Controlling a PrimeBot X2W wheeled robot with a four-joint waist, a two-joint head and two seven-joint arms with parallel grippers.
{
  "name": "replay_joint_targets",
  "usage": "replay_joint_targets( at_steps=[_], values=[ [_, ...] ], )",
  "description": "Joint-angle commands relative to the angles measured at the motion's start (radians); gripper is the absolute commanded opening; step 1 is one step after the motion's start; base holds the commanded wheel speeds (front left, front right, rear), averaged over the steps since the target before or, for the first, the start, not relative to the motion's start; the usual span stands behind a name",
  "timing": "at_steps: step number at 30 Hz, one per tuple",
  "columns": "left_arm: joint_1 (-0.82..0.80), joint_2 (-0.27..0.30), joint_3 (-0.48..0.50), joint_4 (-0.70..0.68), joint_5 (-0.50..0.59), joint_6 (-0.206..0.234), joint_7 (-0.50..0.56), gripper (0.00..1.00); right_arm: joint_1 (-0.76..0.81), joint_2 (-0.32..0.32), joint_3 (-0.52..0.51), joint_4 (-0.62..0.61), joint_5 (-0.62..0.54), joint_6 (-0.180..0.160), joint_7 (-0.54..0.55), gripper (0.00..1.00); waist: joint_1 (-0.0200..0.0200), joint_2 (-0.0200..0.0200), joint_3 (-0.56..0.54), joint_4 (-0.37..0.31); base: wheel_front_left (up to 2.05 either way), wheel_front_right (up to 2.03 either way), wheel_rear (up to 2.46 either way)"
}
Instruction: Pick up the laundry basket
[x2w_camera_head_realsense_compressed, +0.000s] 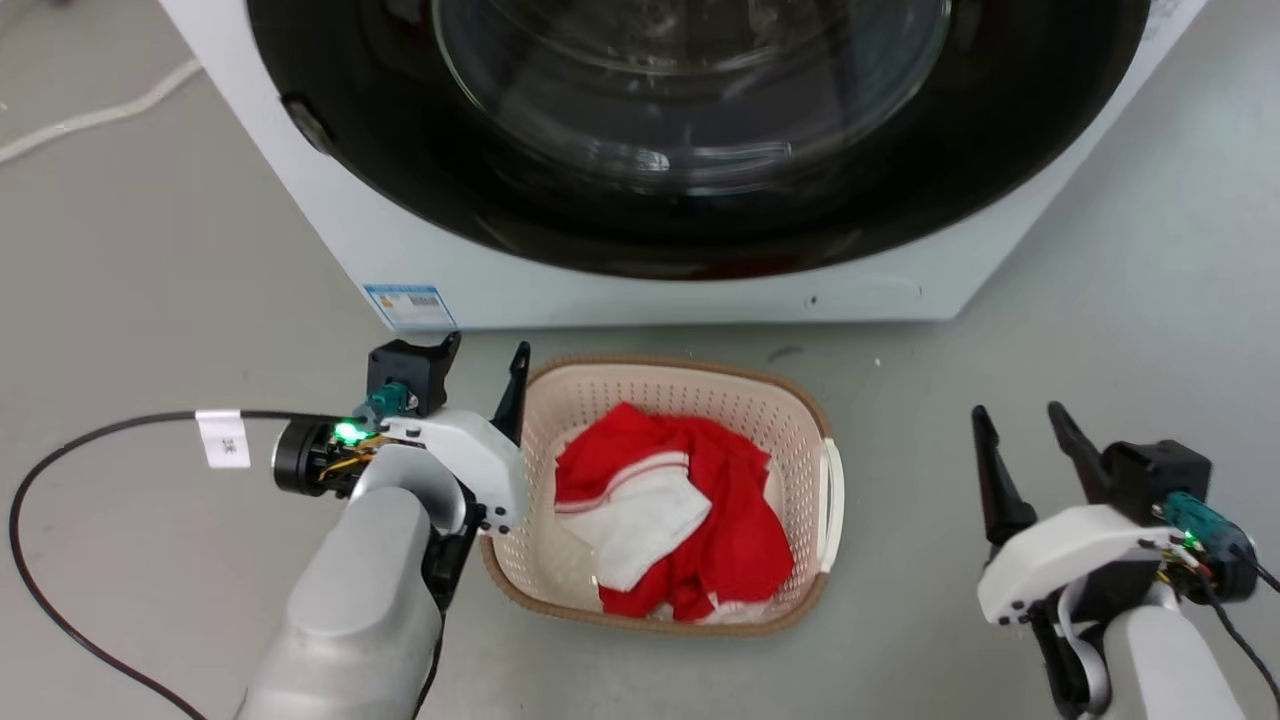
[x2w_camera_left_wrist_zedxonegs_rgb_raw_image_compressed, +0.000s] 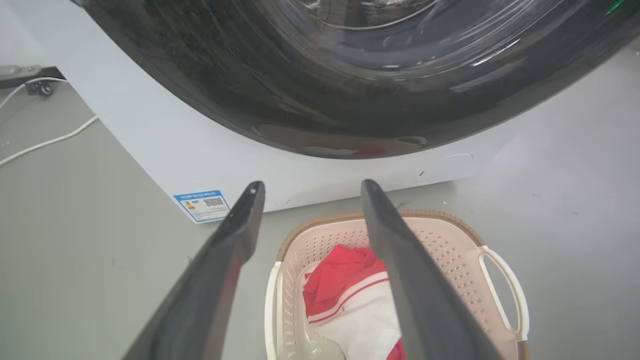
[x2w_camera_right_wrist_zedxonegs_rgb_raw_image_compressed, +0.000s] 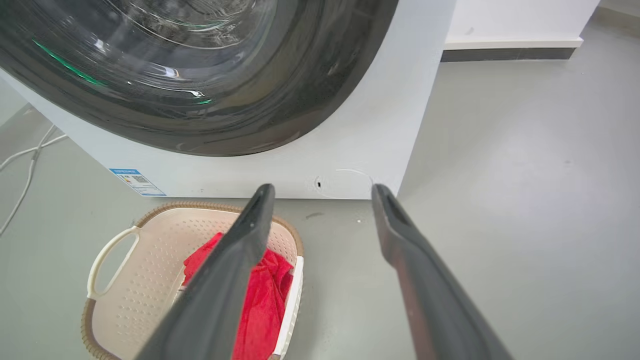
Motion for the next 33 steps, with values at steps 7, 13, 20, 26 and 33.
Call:
replay_joint_targets(
  at_steps=[7, 13, 20, 26, 33],
  values=[
    [-0.107, 0.038, 0.003, 0.169, -0.041, -0.021, 0.055, 1.00, -0.159, -0.001, 0.073, 0.208, 0.059, 0.000, -0.047, 1.00, -0.0001, 0.0000, 0.188, -0.051, 0.00, 0.00, 0.00],
    [-0.154, 0.065, 0.001, 0.247, -0.065, -0.029, 0.073, 1.00, -0.255, 0.000, 0.142, 0.330, 0.096, 0.000, -0.081, 1.00, -0.0001, 0.0000, 0.272, -0.074, 0.00, 0.00, 0.00],
    [-0.214, 0.100, -0.001, 0.323, -0.100, -0.033, 0.088, 1.00, -0.381, 0.001, 0.244, 0.478, 0.158, 0.000, -0.119, 1.00, -0.0001, 0.0000, 0.370, -0.094, 0.00, 0.00, 0.00],
    [-0.269, 0.128, -0.018, 0.352, -0.125, -0.034, 0.103, 1.00, -0.479, 0.002, 0.344, 0.571, 0.216, 0.000, -0.139, 1.00, -0.0001, 0.0000, 0.451, -0.106, 0.00, 0.00, 0.00],
    [-0.330, 0.158, -0.055, 0.356, -0.168, -0.034, 0.137, 1.00, -0.573, 0.001, 0.453, 0.660, 0.298, 0.000, -0.139, 1.00, -0.0001, 0.0000, 0.525, -0.115, 0.00, 0.00, 0.00]
  ],
)
